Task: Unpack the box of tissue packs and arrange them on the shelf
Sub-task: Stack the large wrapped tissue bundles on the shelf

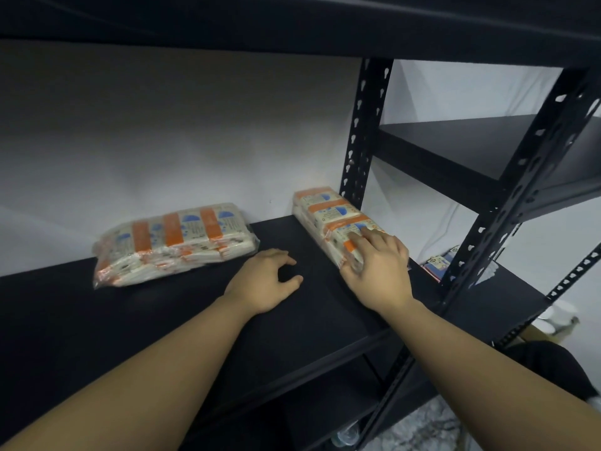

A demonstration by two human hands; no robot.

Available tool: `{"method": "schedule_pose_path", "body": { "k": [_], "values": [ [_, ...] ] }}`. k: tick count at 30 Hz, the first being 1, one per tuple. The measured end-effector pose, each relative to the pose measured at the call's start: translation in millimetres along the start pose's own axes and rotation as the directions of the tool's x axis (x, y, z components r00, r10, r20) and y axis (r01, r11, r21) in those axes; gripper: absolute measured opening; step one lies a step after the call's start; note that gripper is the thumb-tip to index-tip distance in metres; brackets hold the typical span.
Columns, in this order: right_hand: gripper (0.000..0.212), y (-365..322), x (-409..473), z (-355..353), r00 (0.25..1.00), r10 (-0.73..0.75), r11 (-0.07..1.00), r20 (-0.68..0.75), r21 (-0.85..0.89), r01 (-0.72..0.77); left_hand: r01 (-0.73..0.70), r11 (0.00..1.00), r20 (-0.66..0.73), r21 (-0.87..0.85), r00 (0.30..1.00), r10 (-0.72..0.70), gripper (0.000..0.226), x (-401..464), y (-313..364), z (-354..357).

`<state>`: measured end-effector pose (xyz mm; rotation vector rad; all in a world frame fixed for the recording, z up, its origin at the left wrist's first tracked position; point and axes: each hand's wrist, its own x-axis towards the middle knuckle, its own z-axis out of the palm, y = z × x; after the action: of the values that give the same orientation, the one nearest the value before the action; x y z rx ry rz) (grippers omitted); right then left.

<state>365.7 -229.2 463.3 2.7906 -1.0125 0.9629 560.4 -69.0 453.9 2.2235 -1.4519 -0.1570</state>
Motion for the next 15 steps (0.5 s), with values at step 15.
{"method": "schedule_pose_path", "body": {
  "k": [15],
  "values": [
    [0.052, -30, -44, -37, 0.959, -0.274, 0.958, -0.075, 0.066, 0.279, 0.03, 0.999, 0.02, -0.011, 0.999, -0.03, 0.045, -55, -4, -16]
  ]
}}
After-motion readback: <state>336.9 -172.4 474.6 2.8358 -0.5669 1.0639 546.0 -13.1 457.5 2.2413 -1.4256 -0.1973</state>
